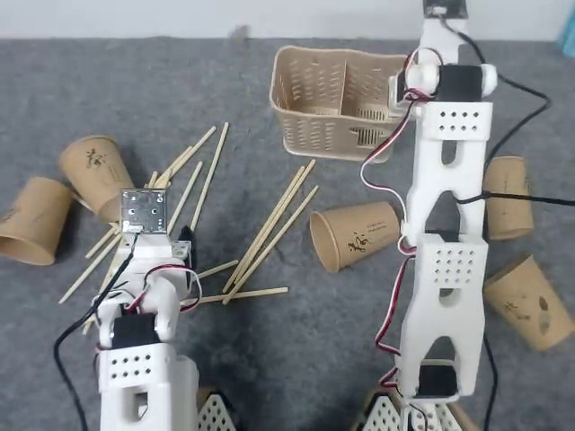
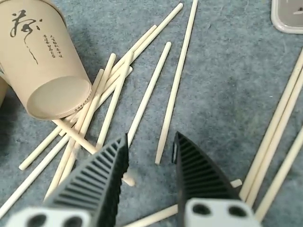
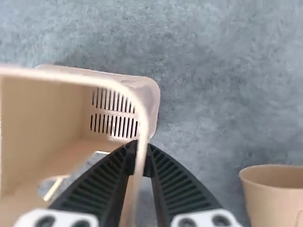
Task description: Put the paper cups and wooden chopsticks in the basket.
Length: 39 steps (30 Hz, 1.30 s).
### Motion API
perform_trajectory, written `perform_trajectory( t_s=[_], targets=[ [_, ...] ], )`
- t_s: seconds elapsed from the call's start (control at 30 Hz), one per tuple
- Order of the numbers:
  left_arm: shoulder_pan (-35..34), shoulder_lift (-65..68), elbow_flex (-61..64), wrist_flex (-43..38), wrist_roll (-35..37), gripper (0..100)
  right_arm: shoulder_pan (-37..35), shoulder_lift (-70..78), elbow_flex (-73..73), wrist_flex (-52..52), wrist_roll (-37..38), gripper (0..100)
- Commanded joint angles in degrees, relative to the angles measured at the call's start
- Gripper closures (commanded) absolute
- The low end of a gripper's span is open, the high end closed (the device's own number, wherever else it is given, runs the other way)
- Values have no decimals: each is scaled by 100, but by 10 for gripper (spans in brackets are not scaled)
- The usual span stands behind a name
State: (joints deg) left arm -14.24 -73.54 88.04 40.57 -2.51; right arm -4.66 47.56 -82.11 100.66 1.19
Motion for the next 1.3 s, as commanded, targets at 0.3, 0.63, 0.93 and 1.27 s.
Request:
perform_trajectory(
  t_s=[0.3, 0.63, 0.93, 1.27],
  targets=[
    [18, -79, -22, -149, -44, 859, 259, -2413, 1837, 224, 1037, 991],
    [18, -79, -22, -149, -44, 859, 963, -2053, 2453, 215, 1292, 991],
    [18, -79, -22, -149, -44, 859, 1086, -1657, 2259, 198, 862, 757],
    [18, -79, -22, -149, -44, 859, 1253, -1824, 475, 233, -422, 803]
  ],
)
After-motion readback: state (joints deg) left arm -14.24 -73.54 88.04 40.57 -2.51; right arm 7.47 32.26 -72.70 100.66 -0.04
